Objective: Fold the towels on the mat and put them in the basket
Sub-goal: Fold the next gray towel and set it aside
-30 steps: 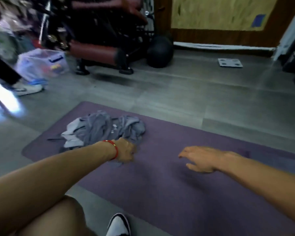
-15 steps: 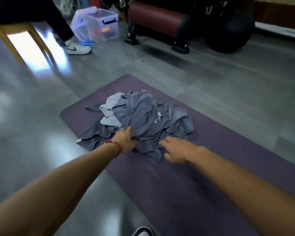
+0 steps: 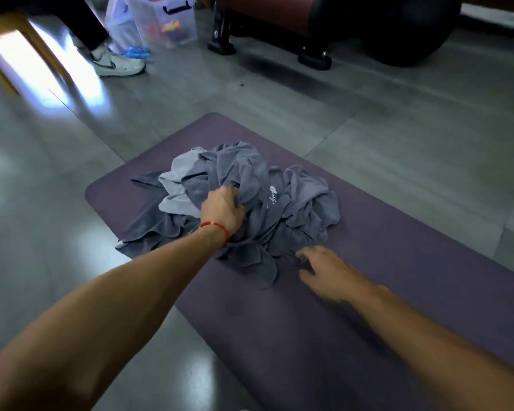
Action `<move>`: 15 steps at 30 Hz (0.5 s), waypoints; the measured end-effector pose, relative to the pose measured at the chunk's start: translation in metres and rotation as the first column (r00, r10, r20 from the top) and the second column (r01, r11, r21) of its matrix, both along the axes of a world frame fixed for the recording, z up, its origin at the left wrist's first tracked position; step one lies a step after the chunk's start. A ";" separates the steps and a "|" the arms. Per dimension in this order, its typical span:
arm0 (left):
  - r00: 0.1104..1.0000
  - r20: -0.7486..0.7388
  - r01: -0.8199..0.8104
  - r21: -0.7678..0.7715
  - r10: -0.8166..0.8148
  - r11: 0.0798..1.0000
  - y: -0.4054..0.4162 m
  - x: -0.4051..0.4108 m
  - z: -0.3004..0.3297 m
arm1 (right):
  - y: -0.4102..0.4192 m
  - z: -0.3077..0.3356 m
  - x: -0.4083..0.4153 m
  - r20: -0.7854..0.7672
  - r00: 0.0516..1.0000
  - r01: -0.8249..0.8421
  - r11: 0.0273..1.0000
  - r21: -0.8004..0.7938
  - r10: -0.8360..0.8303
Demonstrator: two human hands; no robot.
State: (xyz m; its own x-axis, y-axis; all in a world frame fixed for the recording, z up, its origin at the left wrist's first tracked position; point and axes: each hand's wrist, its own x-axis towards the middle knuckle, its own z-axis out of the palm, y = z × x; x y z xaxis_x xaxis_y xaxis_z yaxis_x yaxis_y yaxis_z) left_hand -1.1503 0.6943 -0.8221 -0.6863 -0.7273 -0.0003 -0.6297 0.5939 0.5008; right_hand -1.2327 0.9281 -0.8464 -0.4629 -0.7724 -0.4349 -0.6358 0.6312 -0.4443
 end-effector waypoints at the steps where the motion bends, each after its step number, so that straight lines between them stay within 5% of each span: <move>1: 0.998 -0.057 0.041 -0.011 -0.041 0.999 0.013 0.006 0.011 | 0.000 0.012 -0.001 0.010 0.999 0.054 0.997 -0.051 -0.053; 5: 0.960 -0.242 0.142 -0.002 -0.139 0.990 0.071 0.031 0.071 | -0.002 0.083 -0.001 0.323 0.878 0.449 0.843 -0.296 -0.354; 8: 0.969 -0.235 0.108 0.136 -0.074 0.985 0.111 0.040 0.111 | 0.024 0.152 0.005 0.523 0.737 0.604 0.764 -0.225 -0.428; 9: 0.961 -0.275 0.086 0.296 -0.001 0.951 0.124 0.039 0.122 | 0.038 0.172 0.008 0.519 0.733 0.595 0.784 -0.176 -0.439; 10: 0.941 -0.317 0.074 0.529 0.116 0.845 0.139 0.036 0.134 | 0.054 0.189 0.012 0.518 0.729 0.583 0.802 -0.129 -0.447; 12: 0.921 -0.236 0.092 0.904 0.309 0.416 0.173 0.030 0.159 | 0.087 0.213 0.024 0.548 0.693 0.602 0.794 -0.082 -0.468; 13: 0.933 -0.201 0.121 0.957 0.300 0.265 0.190 0.027 0.171 | 0.104 0.221 0.033 0.559 0.685 0.616 0.781 -0.104 -0.466; 15: 0.964 -0.203 0.185 0.976 0.174 0.114 0.225 0.029 0.191 | 0.138 0.223 0.053 0.542 0.710 0.631 0.748 -0.205 -0.450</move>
